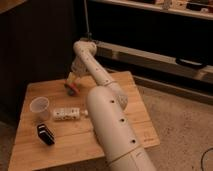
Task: Knock the eraser over
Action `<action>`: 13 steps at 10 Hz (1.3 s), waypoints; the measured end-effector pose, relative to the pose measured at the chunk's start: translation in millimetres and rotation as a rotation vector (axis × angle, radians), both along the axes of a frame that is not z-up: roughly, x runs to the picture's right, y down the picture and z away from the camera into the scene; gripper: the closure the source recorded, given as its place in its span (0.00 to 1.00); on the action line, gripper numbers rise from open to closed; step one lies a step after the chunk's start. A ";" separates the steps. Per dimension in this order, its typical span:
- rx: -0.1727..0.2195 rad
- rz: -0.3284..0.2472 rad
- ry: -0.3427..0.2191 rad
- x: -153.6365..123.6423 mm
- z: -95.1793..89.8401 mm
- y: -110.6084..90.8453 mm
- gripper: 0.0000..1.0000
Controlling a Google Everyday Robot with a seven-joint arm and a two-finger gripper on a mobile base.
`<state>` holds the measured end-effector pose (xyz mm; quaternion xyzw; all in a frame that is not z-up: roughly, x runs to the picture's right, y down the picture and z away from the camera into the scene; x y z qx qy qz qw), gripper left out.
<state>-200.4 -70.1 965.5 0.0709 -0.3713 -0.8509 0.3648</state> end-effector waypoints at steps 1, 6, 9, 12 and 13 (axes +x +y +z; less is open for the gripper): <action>0.000 0.000 0.000 0.0 0.0 0.0 0.34; 0.067 0.018 0.041 15.8 -50.7 12.1 0.34; 0.124 0.064 0.034 18.3 -119.4 56.6 0.34; 0.144 0.079 0.018 15.3 -152.9 80.9 0.34; 0.148 0.079 0.019 16.6 -154.1 81.9 0.34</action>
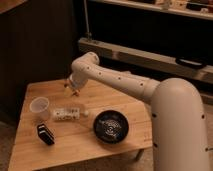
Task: Knock the eraser over
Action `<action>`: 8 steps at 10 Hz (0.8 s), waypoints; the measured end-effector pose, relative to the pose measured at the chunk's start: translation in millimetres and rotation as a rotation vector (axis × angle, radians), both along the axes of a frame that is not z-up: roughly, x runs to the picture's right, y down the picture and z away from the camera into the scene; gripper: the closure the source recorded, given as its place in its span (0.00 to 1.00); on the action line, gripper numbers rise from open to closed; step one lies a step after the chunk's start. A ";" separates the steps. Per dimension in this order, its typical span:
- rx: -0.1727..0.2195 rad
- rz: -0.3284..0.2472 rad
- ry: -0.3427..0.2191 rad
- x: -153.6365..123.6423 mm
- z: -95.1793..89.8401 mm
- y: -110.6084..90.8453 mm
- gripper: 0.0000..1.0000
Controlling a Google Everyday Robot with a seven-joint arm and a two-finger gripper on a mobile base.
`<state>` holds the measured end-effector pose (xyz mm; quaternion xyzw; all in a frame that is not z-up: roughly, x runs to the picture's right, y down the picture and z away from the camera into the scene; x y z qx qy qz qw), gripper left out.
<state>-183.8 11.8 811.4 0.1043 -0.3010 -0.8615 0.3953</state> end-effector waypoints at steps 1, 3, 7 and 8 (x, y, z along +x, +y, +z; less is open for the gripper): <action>0.001 0.000 0.000 0.0 0.0 -0.3 0.34; 0.001 -0.001 -0.003 -2.4 -0.8 -0.5 0.34; -0.058 0.053 -0.042 -1.7 -11.6 10.4 0.34; -0.070 0.071 -0.044 1.4 -14.0 17.7 0.34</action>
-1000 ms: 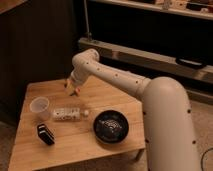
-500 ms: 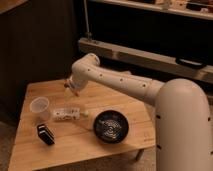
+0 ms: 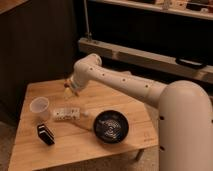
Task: Knock the eraser over
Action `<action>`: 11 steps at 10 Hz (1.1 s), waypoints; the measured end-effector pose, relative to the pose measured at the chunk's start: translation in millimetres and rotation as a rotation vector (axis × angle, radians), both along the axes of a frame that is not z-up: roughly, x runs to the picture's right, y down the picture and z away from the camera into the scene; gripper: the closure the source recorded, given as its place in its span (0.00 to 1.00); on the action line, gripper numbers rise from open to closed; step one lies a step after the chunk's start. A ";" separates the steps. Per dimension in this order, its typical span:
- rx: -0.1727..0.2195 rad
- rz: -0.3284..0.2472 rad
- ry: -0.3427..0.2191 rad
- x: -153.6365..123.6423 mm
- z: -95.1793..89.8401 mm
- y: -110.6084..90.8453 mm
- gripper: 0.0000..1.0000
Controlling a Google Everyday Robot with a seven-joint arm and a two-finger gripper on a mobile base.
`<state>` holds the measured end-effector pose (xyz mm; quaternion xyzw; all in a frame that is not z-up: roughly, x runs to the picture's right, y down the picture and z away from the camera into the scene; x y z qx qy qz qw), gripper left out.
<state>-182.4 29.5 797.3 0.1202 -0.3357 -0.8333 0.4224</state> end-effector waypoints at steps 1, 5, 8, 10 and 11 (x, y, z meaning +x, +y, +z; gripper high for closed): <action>-0.013 0.018 -0.001 6.2 -1.3 5.6 0.34; -0.044 0.030 -0.040 2.5 -13.2 34.7 0.34; -0.029 0.008 -0.087 -17.9 -33.9 55.8 0.34; -0.013 0.008 -0.092 -21.7 -44.5 63.6 0.34; -0.010 0.008 -0.091 -24.0 -50.0 70.0 0.34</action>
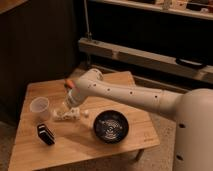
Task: Knock the eraser over
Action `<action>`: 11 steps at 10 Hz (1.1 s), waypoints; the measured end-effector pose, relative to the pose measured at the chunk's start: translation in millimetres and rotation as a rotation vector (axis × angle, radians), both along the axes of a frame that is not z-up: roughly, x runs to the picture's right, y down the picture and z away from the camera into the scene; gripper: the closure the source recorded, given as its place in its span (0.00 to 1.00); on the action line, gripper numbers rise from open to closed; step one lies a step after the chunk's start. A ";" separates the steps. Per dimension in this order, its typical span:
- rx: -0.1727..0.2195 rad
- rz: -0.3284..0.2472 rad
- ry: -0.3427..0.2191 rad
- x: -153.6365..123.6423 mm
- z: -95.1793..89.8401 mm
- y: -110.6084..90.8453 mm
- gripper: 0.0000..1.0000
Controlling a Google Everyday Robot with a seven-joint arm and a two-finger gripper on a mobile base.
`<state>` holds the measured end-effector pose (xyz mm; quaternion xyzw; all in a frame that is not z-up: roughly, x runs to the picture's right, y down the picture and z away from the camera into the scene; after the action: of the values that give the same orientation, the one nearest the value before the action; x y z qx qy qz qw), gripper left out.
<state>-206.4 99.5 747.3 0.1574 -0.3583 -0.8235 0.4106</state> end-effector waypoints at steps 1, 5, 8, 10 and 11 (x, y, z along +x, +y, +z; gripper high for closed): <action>0.004 0.001 0.002 0.7 -4.3 6.1 0.34; 0.024 -0.021 0.044 -1.3 -24.7 33.4 0.59; 0.012 -0.020 0.069 1.9 -20.6 47.8 0.92; 0.011 -0.014 0.065 0.7 -15.4 50.3 1.00; 0.012 -0.011 0.058 -1.2 -14.9 50.2 1.00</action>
<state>-207.6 149.8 732.5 0.1340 -0.3422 -0.8320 0.4156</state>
